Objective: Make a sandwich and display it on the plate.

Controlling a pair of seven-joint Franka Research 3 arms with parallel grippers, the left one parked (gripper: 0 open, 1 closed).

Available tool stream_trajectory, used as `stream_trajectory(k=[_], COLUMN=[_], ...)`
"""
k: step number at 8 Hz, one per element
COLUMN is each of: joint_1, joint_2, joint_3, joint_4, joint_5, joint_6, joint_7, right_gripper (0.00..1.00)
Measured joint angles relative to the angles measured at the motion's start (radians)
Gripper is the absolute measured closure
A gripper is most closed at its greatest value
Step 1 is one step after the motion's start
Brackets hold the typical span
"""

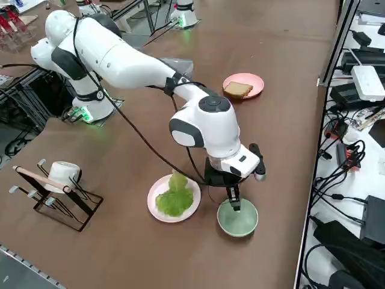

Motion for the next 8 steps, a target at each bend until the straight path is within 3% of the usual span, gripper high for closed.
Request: stream_trajectory(k=[2, 4, 6, 8], joint_1=[-0.005, -0.008, -0.016, -0.08], joint_2=[-0.013, -0.088, -0.207, -0.318], joint_3=[-0.001, 0.0, 0.002, 0.002], joint_4=[0.021, 0.042, -0.025, -0.237], joint_5=[0.0, 0.0, 0.0, 0.0], joint_6=[-0.035, -0.178, -0.324, -0.292], joint_7=[0.005, 0.005, -0.004, -0.054], right_gripper=[0.37, 0.01, 0.0, 0.0])
